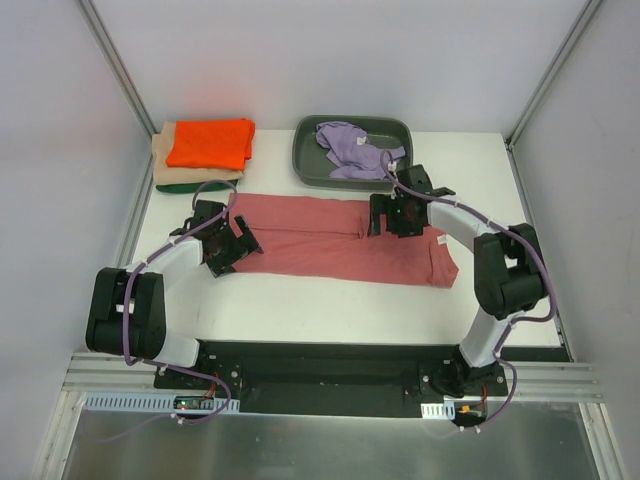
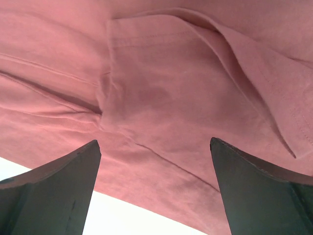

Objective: Fold and stack the t-shirts
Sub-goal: Fold the other side of the tshirt into a rectangle, then rotate the tshirt 45 degrees, then grab the bottom of the folded rectangular tshirt with both arms

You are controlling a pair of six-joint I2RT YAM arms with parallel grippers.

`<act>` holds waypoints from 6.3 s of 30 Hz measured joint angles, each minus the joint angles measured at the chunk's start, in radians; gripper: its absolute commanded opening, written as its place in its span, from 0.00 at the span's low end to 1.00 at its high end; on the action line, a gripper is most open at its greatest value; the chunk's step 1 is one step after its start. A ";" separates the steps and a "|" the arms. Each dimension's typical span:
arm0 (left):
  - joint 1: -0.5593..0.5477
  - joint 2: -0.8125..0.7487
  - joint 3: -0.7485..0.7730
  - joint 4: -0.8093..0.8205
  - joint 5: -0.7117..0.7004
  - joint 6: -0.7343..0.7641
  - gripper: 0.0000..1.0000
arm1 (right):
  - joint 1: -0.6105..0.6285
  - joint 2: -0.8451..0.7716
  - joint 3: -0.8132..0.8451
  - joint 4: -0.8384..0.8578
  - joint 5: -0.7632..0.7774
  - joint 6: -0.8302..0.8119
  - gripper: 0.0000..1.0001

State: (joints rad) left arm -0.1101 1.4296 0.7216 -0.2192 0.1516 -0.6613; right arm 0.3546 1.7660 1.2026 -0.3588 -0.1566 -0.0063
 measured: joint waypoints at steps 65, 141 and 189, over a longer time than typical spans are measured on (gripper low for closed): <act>-0.613 -0.003 -0.038 0.069 0.173 -0.071 0.99 | -0.414 0.188 0.159 -0.148 -0.112 0.241 0.96; -0.288 0.172 0.161 -0.085 -0.018 0.000 0.00 | 1.067 -0.049 -0.098 -0.055 0.348 -0.031 0.92; -0.252 -0.472 -0.021 -0.365 -0.259 -0.148 0.00 | 1.047 -0.253 -0.219 0.239 -0.013 -0.028 0.09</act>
State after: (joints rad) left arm -0.3622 0.9581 0.7002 -0.5838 -0.1074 -0.8093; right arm 1.4014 1.5135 0.9840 -0.1196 -0.1692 -0.0341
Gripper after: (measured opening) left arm 0.025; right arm 0.096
